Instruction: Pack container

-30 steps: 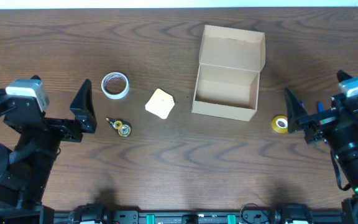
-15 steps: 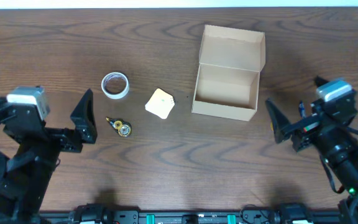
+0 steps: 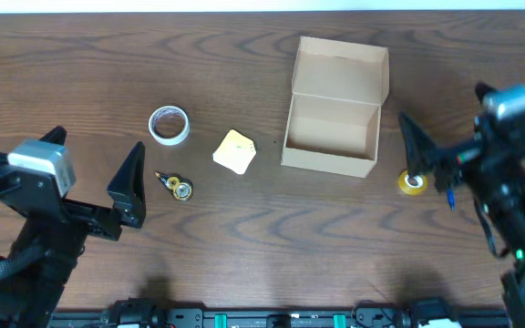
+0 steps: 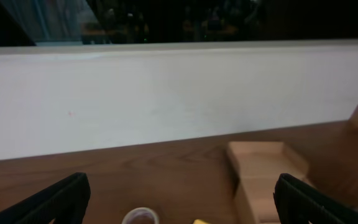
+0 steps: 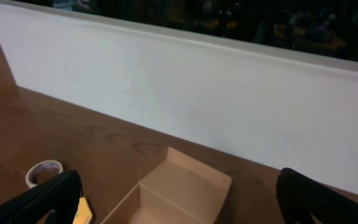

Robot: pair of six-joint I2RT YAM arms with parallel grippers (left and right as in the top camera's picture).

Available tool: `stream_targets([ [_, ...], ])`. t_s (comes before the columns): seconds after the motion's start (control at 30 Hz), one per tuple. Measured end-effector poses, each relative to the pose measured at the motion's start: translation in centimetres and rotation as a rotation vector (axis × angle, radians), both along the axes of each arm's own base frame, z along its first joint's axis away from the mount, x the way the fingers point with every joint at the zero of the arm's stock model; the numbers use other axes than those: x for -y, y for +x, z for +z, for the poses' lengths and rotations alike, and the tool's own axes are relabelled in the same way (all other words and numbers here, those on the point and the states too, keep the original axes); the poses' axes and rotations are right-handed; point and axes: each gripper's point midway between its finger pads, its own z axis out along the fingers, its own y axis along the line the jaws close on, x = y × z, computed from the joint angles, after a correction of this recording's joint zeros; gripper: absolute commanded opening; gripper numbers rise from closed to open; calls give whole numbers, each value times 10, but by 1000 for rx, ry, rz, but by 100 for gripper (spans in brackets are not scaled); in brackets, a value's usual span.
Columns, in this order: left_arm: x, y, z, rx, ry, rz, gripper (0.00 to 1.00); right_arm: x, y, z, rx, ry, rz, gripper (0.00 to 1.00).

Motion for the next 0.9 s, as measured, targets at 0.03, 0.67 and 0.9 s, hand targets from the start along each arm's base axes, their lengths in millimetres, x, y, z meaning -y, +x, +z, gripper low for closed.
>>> stream_targets([
  [0.03, -1, 2, -2, -8, 25, 7, 95, -2, 12, 2, -17, -4, -8, 99],
  [0.67, -25, 105, -56, -203, 264, 105, 95, 30, 77, -1, -25, -141, -259, 99],
  [0.9, -25, 103, -54, -195, 264, 110, 95, 51, 85, 23, 60, -73, -402, 99],
])
